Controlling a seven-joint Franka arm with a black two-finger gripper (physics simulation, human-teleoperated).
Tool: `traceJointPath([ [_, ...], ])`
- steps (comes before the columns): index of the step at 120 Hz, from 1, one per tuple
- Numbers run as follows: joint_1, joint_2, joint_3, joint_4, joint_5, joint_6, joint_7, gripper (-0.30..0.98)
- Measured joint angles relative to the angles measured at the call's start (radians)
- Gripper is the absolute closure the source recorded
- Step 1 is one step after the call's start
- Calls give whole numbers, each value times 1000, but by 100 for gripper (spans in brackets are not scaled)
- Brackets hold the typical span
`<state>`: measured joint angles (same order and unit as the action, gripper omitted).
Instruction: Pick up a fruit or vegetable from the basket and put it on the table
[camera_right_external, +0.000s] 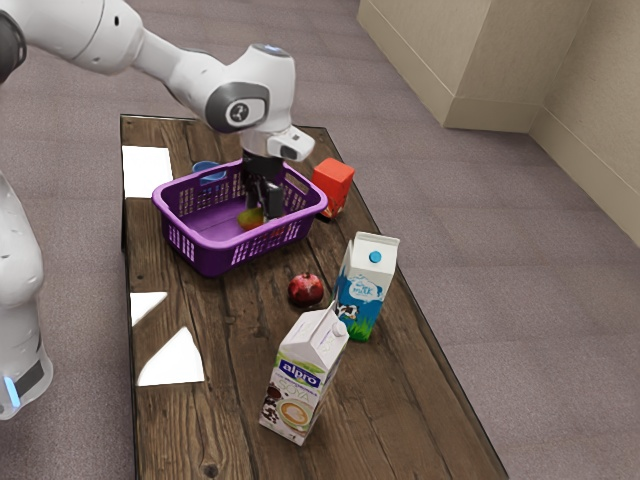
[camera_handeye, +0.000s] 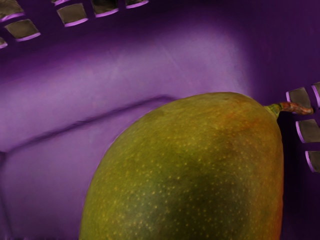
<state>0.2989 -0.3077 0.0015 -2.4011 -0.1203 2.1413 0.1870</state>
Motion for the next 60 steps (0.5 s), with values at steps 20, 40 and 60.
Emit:
traceJointPath([
  [20, 0, -2, 12, -1, -14, 1, 1, 17],
  [40, 0, -3, 17, 0, -12, 17, 2, 29],
  [60, -2, 3, 17, 0, 5, 68, -5, 38],
])
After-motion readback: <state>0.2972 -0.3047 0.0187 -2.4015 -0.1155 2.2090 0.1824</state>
